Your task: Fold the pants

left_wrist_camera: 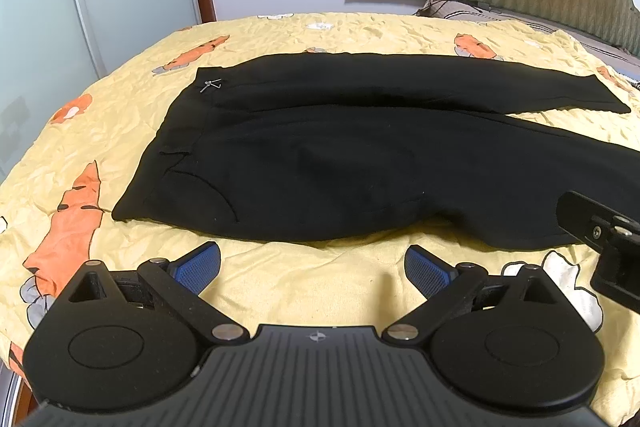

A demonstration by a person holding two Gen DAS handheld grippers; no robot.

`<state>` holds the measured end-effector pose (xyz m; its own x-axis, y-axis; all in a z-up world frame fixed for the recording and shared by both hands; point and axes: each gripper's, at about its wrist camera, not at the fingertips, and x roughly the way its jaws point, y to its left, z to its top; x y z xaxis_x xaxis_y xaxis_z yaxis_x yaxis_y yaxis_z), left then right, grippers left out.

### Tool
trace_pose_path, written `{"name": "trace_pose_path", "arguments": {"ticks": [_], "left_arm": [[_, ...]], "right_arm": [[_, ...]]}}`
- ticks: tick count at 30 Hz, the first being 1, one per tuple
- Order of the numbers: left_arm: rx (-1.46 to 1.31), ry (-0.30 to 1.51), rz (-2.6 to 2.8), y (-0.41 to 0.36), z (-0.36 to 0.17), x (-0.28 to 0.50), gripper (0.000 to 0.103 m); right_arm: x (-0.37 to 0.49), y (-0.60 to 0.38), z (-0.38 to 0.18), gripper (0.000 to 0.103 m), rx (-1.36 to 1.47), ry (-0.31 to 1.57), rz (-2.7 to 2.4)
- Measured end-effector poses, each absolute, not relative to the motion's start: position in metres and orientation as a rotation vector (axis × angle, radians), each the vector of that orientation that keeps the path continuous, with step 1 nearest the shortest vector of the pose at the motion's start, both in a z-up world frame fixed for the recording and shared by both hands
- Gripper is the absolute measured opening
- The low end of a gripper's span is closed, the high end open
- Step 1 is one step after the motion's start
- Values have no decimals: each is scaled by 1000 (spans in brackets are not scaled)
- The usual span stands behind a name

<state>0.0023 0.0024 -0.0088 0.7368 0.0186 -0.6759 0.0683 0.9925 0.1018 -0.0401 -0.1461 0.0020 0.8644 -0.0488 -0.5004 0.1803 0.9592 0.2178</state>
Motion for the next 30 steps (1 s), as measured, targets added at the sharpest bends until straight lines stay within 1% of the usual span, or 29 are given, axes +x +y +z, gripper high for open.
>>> {"name": "trace_pose_path", "arguments": {"ticks": [19, 22, 26, 30], "left_arm": [[127, 745, -14, 5, -11, 5, 101], [120, 743, -13, 7, -9, 7, 101], [104, 714, 7, 19, -2, 19, 100], [59, 685, 52, 45, 13, 46, 101]], "right_arm": [[-41, -144, 6, 103, 245, 485, -87], [-37, -142, 12, 103, 188, 443, -15], [-27, -135, 27, 103, 41, 343, 89], [7, -133, 50, 103, -66, 274, 164]]}}
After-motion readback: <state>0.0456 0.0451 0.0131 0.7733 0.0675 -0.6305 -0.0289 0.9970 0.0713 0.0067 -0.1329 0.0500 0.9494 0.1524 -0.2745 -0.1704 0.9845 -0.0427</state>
